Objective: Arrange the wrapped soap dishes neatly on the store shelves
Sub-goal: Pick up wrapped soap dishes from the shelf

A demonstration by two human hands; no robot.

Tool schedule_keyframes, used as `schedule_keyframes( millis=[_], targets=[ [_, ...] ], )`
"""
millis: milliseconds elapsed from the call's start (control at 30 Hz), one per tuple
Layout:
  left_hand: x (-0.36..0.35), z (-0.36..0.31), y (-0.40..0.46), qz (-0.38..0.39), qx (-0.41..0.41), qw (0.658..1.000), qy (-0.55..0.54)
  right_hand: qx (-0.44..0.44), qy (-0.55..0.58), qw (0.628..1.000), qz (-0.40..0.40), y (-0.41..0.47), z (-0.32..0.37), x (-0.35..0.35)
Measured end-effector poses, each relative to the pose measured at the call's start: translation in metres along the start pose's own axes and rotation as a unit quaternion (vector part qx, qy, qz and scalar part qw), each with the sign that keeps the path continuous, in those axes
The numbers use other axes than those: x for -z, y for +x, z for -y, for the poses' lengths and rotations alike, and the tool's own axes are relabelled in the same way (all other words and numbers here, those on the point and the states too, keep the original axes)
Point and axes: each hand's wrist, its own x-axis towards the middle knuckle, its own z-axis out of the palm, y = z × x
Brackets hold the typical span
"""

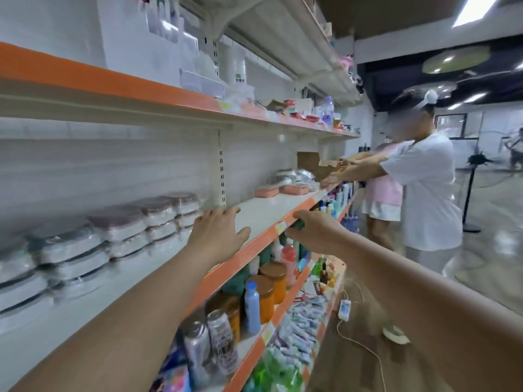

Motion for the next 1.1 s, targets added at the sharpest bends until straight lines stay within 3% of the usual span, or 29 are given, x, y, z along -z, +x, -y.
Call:
schedule_keyframes(
  millis=[367,767,1100],
  targets=[
    [-0.111,-0.062,0.213,0.041,-0.032,0.998,-0.02,-0.023,-0.012,1.0,0.005,0.193,-0.131,-0.002],
    [-0.219,-0.128,0.425,0.031,0.041,0.999,-0.002,0.015,0.006,0.999,0.035,0.419,-0.284,0.002],
    [-0.301,-0.094,0.564,0.038,0.107,0.993,0.018,0.06,-0.001,0.996,0.072,0.588,-0.326,-0.047]
  ],
)
